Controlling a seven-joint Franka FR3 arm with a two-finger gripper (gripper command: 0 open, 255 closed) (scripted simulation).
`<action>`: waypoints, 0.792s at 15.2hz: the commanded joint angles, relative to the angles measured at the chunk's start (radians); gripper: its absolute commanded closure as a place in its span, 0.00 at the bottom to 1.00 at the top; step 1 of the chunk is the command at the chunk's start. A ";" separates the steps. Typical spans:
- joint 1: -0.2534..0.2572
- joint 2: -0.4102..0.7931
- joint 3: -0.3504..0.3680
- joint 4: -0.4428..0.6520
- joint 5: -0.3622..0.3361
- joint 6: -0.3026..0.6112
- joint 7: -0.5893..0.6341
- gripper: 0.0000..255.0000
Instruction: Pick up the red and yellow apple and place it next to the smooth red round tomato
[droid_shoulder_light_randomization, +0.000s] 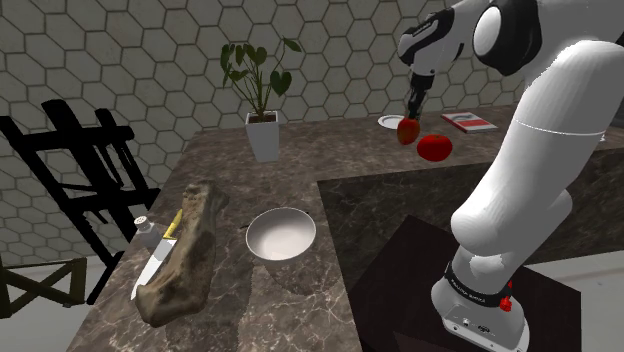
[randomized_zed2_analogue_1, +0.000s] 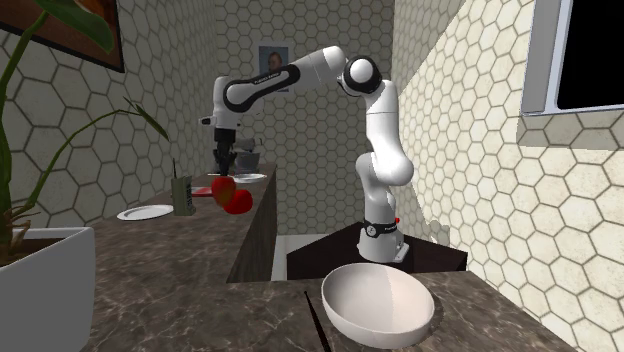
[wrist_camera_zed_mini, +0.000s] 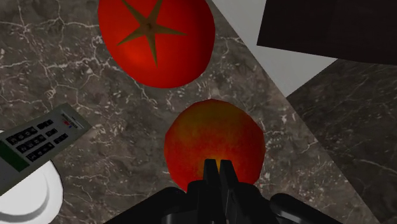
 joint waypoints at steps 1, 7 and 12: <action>-0.001 0.005 0.000 -0.022 0.004 0.027 -0.004 1.00; -0.003 0.032 0.001 -0.074 0.020 0.103 -0.017 1.00; -0.005 0.053 0.002 -0.103 0.034 0.150 -0.027 1.00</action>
